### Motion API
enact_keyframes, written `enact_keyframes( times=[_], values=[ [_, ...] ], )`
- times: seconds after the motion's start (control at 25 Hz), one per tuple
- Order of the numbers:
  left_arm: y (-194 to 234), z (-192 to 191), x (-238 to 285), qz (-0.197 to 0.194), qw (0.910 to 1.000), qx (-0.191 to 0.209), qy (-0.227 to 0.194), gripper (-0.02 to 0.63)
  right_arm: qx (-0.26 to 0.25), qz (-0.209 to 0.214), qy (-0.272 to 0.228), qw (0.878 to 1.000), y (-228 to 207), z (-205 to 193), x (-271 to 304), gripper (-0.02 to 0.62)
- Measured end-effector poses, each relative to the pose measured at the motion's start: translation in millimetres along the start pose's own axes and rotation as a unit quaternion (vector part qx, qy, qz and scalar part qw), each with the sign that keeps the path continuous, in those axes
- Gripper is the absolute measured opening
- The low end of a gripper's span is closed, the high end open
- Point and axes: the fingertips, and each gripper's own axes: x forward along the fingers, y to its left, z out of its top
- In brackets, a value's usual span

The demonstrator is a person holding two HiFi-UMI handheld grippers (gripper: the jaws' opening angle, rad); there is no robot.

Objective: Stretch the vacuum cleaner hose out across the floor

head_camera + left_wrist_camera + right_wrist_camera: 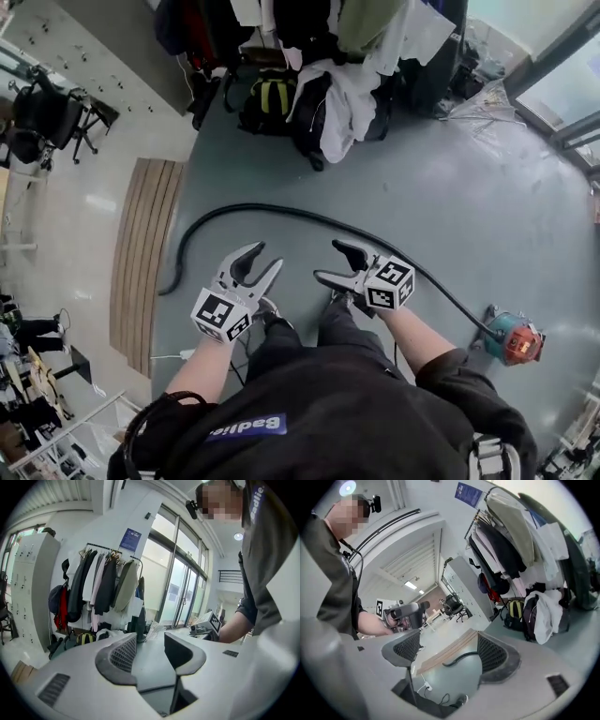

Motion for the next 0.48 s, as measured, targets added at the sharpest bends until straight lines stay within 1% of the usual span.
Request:
enact_keyframes(
  times=[0.08,0.16,0.24,0.36,0.48],
  values=[
    [-23.9,18.0,-5.6,-0.004,0.9999,0.009,-0.01,0.192,-0.01,-0.028,-0.011,0.999,5.4,4.4,-32.4,0.39],
    [-52.4,26.3,-10.5,-0.023,0.9994,0.026,-0.009,0.192,-0.005,-0.067,-0.035,0.997,11.5,2.7,-66.3,0.39],
    [-83.5,27.5,-19.4,-0.058,0.9974,0.041,-0.007,0.192,0.012,-0.102,-0.066,0.992,27.2,-4.5,-96.8,0.39],
    [-121.3,22.7,-39.8,-0.115,0.9918,0.054,-0.012,0.192,0.034,-0.143,-0.114,0.982,66.8,-19.1,-124.7,0.39],
    [-145.9,8.6,-63.5,-0.168,0.9834,0.068,-0.001,0.192,0.051,-0.195,-0.164,0.966,110.2,-40.2,-134.0,0.39]
  ],
)
